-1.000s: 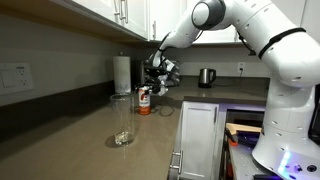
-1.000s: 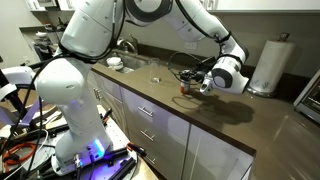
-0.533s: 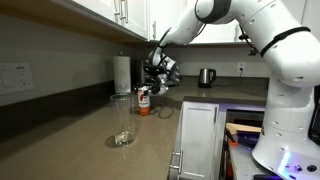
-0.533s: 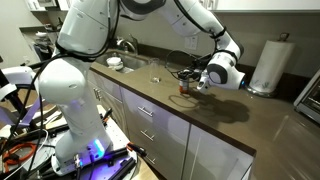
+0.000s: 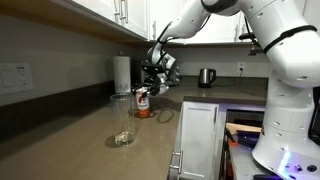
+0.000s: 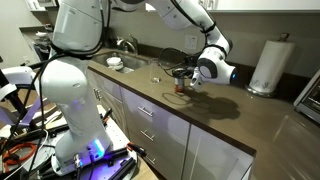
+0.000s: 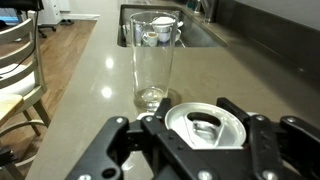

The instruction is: Pour the juice in the can into the glass.

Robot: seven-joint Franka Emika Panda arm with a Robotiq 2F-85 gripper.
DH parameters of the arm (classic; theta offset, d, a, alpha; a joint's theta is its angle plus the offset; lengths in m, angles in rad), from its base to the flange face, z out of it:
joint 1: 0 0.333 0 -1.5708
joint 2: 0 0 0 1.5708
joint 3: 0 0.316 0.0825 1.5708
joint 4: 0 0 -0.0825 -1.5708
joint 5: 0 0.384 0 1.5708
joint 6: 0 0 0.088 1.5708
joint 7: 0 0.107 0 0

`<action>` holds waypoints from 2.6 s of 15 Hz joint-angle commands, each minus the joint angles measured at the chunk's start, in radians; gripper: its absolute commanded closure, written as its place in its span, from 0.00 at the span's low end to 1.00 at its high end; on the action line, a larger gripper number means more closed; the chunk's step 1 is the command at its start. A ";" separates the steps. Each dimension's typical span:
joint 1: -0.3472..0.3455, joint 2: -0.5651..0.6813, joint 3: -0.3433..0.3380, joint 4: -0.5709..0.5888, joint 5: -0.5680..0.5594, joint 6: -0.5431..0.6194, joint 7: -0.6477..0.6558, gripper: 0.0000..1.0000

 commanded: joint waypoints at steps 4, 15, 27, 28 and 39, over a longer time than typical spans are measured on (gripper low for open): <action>0.029 -0.120 0.007 -0.127 -0.015 0.089 0.012 0.73; 0.033 -0.263 0.001 -0.220 -0.076 0.169 0.052 0.73; 0.024 -0.397 0.033 -0.239 -0.155 0.169 0.105 0.73; 0.025 -0.401 0.038 -0.239 -0.155 0.165 0.103 0.73; 0.019 -0.368 0.054 -0.218 -0.136 0.171 0.071 0.48</action>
